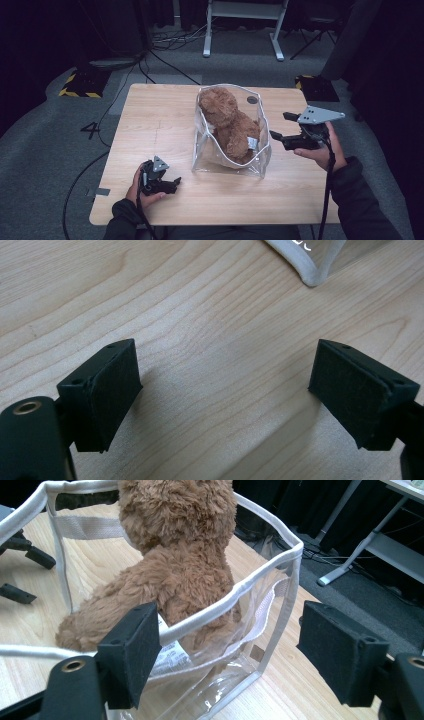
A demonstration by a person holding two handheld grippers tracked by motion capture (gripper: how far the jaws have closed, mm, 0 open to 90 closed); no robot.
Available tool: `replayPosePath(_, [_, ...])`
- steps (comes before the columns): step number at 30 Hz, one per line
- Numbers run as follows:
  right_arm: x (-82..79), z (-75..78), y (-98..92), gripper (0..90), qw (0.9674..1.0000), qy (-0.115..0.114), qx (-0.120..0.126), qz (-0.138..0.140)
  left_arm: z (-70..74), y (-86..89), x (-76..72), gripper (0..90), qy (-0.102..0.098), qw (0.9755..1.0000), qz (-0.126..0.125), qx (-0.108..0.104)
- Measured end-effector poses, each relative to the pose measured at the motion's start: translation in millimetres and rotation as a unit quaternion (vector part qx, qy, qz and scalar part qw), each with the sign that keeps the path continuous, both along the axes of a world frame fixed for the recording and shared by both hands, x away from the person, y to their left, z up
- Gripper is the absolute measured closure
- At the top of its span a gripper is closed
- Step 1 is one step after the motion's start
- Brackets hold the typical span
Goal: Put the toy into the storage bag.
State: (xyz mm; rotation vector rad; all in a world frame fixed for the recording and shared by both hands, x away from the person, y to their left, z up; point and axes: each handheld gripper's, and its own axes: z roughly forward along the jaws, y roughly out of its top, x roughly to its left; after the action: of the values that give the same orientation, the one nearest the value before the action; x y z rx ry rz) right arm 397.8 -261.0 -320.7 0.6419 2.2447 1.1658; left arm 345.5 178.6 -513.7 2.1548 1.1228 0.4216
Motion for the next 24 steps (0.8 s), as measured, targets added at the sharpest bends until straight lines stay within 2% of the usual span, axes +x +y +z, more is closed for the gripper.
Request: replayPosePath(24, [-8.5, -11.5, -15.1, 24.3, 0.9991, 0.000, -0.040, -0.016, 0.1, 0.2, 0.2, 13.0, -0.001, 1.0000, -0.001, 0.001])
